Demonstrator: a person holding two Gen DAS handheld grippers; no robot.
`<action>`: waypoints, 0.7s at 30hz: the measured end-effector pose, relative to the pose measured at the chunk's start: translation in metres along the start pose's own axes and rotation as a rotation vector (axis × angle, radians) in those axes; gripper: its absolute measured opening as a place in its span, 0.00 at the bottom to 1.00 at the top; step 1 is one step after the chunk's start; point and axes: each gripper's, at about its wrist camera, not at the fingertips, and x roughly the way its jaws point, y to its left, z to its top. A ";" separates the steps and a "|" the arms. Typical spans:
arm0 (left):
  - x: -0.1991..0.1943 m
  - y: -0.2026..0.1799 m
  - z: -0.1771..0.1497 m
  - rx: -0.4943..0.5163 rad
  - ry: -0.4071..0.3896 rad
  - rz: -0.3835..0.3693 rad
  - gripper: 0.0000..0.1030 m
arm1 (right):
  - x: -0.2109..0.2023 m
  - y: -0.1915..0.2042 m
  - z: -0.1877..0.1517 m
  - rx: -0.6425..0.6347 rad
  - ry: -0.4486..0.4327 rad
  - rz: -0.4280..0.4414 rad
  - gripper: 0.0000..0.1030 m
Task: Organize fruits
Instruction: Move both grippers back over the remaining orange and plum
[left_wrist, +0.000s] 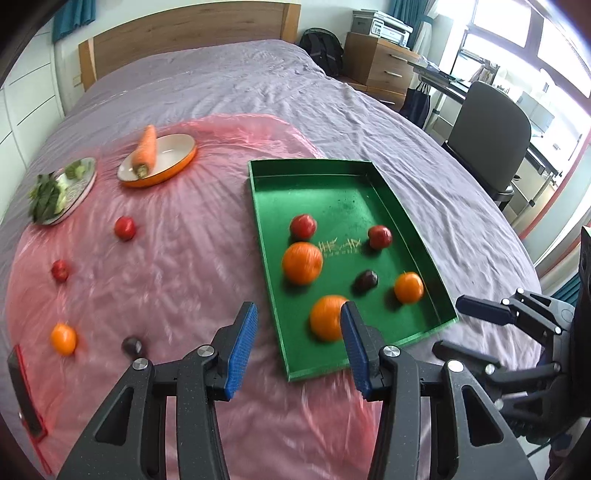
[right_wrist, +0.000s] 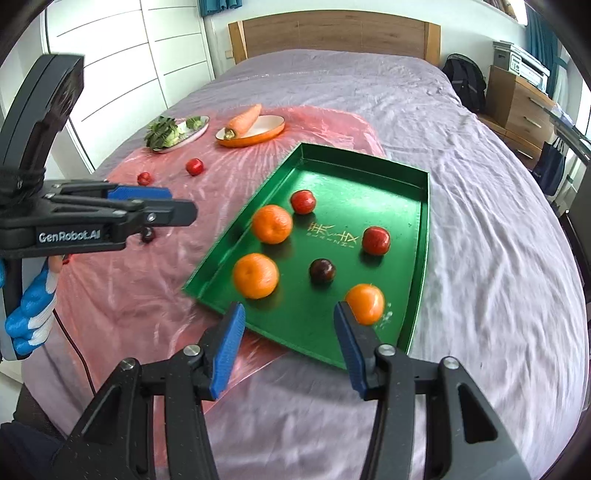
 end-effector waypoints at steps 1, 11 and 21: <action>-0.005 0.001 -0.005 -0.003 -0.002 0.001 0.40 | -0.003 0.003 -0.002 0.000 -0.003 -0.001 0.85; -0.053 0.017 -0.053 -0.027 -0.026 0.023 0.49 | -0.038 0.037 -0.023 0.004 -0.029 0.000 0.98; -0.089 0.039 -0.102 -0.033 -0.046 0.071 0.59 | -0.061 0.084 -0.038 -0.028 -0.056 0.019 1.00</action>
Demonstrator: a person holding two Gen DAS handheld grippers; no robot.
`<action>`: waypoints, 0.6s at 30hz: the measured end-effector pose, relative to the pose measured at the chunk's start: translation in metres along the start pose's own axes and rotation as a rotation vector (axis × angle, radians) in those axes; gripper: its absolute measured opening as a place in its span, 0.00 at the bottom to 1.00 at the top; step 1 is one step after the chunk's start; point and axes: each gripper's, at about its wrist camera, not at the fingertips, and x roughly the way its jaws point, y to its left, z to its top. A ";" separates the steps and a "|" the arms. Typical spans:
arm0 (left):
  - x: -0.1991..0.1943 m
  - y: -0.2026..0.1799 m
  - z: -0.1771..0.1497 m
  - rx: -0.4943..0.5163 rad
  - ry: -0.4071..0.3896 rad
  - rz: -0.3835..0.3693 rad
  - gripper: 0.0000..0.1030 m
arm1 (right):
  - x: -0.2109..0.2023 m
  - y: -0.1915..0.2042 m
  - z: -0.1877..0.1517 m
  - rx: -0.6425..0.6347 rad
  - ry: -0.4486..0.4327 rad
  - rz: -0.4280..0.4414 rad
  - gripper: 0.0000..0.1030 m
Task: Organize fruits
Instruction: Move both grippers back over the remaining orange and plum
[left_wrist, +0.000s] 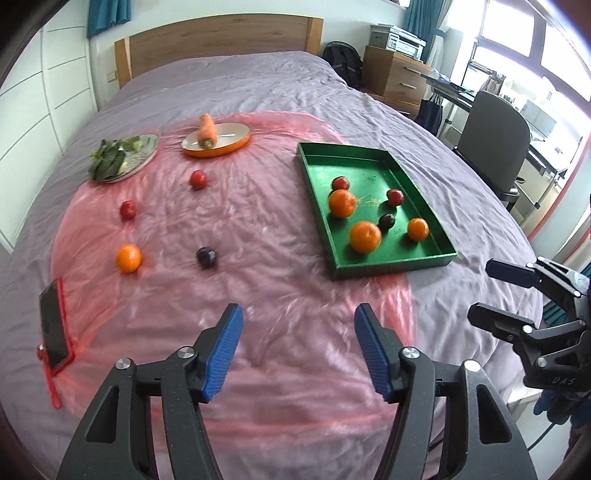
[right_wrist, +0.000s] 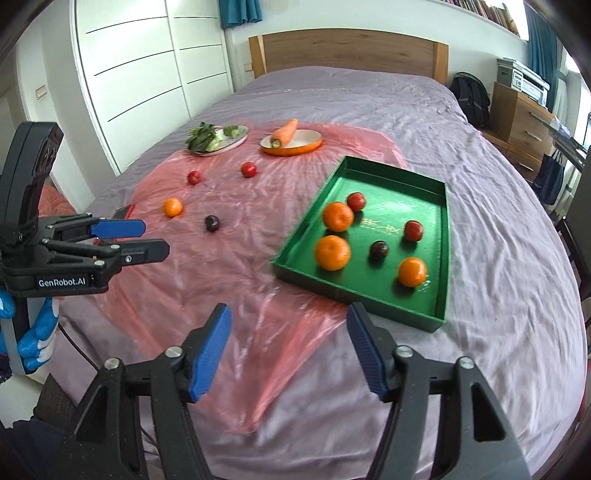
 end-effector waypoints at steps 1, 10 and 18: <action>-0.004 0.003 -0.004 0.001 -0.005 0.008 0.62 | -0.002 0.006 -0.001 -0.005 -0.001 0.001 1.00; -0.032 0.037 -0.038 -0.038 -0.043 0.048 0.74 | -0.013 0.052 -0.009 -0.030 -0.003 0.034 1.00; -0.044 0.073 -0.062 -0.105 -0.059 0.096 0.75 | -0.011 0.088 -0.010 -0.073 -0.003 0.079 1.00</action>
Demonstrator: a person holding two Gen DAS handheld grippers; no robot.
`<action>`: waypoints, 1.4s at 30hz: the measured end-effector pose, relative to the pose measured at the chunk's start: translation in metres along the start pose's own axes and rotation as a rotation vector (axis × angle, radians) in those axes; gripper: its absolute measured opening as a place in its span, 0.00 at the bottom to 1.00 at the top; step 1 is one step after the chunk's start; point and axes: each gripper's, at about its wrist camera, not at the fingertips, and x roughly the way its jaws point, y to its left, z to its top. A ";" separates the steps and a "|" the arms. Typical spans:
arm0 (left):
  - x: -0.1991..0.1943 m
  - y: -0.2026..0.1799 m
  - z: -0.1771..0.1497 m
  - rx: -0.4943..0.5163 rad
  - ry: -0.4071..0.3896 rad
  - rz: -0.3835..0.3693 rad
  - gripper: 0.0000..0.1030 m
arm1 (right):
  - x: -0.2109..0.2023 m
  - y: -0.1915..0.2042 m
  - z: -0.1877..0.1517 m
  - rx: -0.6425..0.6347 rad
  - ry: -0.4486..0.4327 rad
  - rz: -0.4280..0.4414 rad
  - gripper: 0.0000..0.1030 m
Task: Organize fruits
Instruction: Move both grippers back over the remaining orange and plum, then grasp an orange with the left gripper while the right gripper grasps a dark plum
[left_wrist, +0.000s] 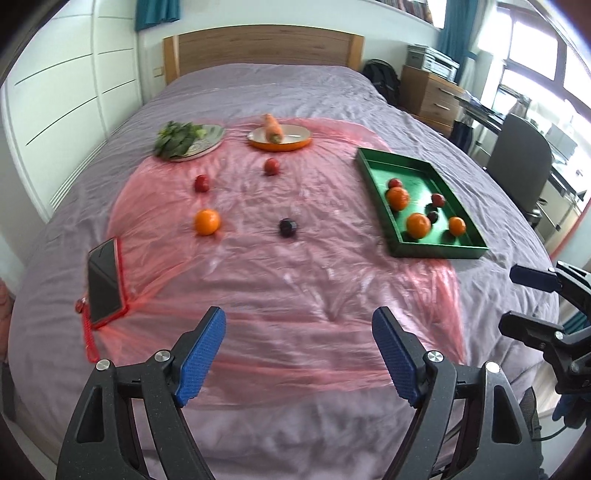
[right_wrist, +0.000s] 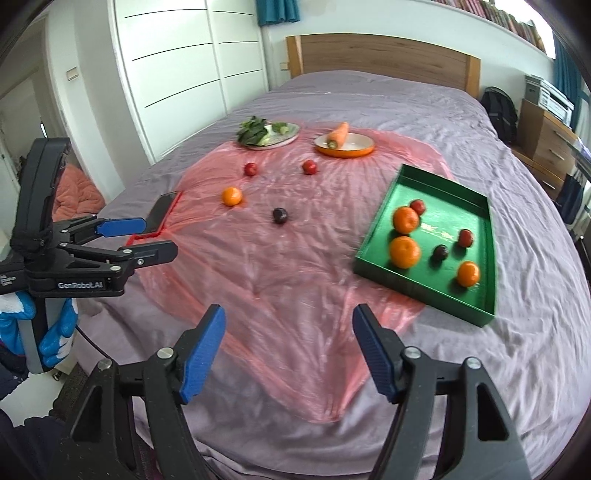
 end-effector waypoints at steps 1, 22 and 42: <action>-0.001 0.004 -0.001 -0.009 -0.003 0.006 0.75 | 0.003 0.004 0.001 -0.004 0.003 0.012 1.00; 0.043 0.095 -0.013 -0.159 0.061 0.106 0.75 | 0.082 0.045 0.011 -0.082 0.078 0.141 1.00; 0.158 0.126 0.080 -0.143 0.087 0.074 0.74 | 0.187 0.020 0.082 -0.080 0.113 0.193 0.91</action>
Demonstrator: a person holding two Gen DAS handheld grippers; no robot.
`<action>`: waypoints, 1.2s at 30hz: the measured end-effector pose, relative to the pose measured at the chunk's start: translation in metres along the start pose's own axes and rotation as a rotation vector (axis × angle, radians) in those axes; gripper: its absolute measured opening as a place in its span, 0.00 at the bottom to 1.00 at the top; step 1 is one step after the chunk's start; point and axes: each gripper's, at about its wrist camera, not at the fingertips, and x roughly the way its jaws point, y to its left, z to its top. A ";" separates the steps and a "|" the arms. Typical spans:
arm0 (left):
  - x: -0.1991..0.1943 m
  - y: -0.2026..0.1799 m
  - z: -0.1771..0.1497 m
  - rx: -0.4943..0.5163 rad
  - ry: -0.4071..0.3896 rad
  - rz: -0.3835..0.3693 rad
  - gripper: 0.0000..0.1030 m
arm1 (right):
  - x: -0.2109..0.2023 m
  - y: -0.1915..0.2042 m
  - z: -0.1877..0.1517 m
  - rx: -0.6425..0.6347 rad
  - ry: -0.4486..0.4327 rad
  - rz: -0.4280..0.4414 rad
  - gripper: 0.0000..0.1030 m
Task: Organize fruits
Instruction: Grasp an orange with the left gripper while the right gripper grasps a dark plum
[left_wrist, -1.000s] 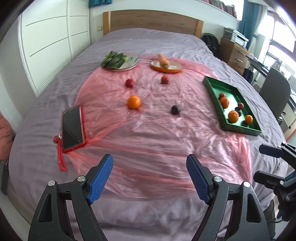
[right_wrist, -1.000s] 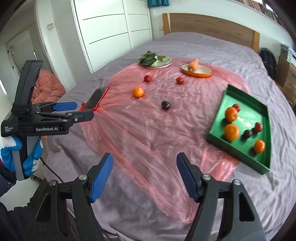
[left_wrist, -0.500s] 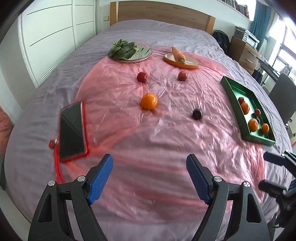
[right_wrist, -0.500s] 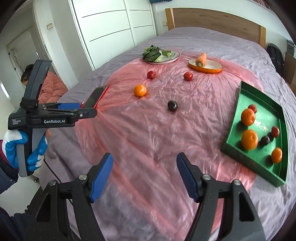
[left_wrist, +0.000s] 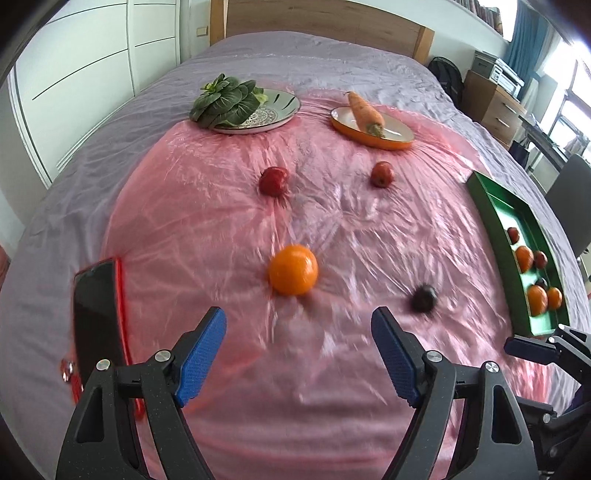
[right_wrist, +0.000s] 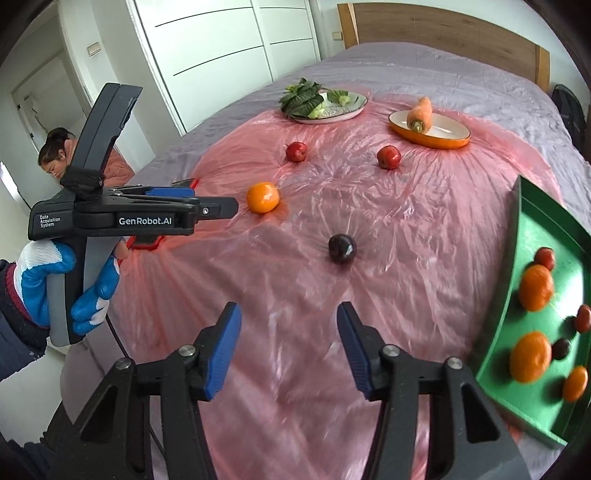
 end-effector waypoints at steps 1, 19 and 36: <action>0.007 0.002 0.005 -0.006 0.004 0.000 0.73 | 0.006 -0.004 0.004 0.003 0.002 0.000 0.89; 0.063 0.001 0.027 0.023 0.055 0.003 0.59 | 0.068 -0.036 0.053 -0.015 0.019 -0.008 0.48; 0.082 0.010 0.018 0.009 0.062 0.005 0.37 | 0.112 -0.037 0.041 -0.049 0.120 -0.057 0.43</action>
